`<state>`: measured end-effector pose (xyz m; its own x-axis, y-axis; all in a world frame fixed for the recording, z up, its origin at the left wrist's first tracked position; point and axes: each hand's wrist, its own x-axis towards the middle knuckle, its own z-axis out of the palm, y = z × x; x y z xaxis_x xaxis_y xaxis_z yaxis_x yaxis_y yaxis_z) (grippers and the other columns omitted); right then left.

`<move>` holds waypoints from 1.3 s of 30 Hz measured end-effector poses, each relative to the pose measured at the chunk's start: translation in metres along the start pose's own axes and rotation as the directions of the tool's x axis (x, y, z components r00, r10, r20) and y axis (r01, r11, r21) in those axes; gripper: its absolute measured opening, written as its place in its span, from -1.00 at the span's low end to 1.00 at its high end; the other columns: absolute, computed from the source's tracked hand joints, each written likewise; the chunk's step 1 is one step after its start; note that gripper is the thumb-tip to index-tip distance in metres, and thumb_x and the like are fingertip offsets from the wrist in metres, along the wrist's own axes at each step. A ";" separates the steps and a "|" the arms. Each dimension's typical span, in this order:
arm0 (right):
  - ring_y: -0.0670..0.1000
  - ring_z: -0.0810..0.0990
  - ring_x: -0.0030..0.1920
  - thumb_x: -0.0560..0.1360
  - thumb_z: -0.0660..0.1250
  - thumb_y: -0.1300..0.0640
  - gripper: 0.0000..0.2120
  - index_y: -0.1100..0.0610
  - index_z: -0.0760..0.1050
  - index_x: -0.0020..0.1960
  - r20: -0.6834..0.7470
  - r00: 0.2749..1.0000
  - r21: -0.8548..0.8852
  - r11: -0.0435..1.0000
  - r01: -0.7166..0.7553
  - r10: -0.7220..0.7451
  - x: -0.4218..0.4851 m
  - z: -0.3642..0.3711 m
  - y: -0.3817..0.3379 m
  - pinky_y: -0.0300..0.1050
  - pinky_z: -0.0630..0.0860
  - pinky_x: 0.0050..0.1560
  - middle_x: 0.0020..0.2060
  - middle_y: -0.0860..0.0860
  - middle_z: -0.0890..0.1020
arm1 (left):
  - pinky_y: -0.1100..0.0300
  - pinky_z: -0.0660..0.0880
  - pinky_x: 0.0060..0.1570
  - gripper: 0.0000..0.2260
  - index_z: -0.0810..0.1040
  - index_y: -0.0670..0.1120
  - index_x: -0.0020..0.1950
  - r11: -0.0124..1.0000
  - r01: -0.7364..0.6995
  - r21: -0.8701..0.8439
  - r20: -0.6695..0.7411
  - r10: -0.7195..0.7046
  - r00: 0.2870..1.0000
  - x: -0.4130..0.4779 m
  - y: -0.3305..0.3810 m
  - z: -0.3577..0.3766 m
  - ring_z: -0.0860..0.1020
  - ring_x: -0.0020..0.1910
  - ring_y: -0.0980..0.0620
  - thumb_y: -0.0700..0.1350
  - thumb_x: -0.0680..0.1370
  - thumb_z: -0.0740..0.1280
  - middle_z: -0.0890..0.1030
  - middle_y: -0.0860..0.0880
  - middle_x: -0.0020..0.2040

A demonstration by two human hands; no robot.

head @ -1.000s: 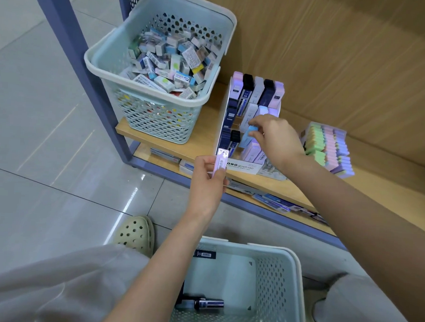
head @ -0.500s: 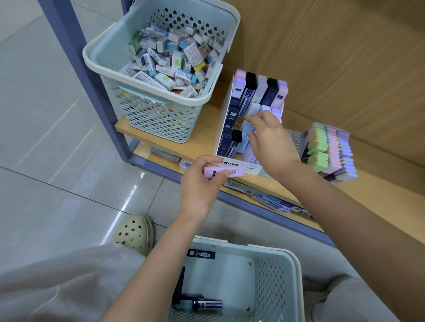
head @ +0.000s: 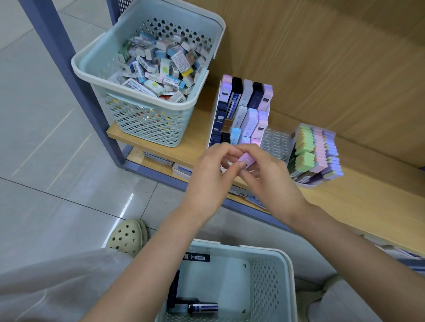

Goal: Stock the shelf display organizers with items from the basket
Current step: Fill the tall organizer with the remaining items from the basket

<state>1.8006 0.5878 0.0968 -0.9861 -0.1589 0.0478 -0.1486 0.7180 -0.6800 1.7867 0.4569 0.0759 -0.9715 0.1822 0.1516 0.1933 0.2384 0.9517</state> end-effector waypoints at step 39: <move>0.14 0.57 -0.03 0.56 0.27 0.19 -0.79 0.21 0.52 0.17 -0.017 0.999 -0.478 0.878 0.022 -0.035 0.081 0.005 0.039 0.05 0.51 -0.06 0.06 0.12 0.59 | 0.13 0.44 0.17 -0.72 0.42 -0.16 0.30 0.920 -0.187 0.344 0.047 0.182 0.982 0.099 -0.065 -0.010 0.45 0.23 0.03 -0.28 0.60 0.14 0.33 -0.02 0.41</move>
<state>1.7157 0.5995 0.0706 -0.9816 -0.1718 0.0839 -0.1874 0.9510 -0.2457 1.6767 0.4496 0.0322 -0.9126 0.2672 0.3095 0.4066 0.5130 0.7560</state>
